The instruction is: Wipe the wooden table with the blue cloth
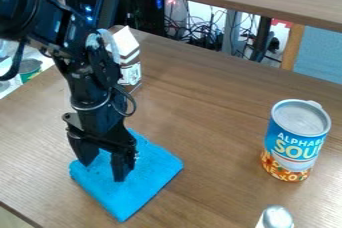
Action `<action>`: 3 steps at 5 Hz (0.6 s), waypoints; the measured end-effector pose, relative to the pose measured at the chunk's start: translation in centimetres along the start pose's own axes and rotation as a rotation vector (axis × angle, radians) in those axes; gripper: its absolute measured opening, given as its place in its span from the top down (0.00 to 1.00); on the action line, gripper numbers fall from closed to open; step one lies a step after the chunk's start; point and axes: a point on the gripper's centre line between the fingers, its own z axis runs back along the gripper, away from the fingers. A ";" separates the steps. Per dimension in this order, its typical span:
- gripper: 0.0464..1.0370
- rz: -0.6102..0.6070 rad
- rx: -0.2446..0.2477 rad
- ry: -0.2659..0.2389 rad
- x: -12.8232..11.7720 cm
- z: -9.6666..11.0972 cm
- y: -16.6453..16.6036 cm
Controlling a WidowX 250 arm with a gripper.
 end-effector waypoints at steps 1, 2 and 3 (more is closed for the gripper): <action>0.03 -0.009 0.017 -0.005 -0.5 -0.5 0.0; 0.03 -0.053 0.037 -0.004 -0.6 -1.3 -0.6; 0.03 -0.054 0.038 0.003 0.2 -1.8 -0.5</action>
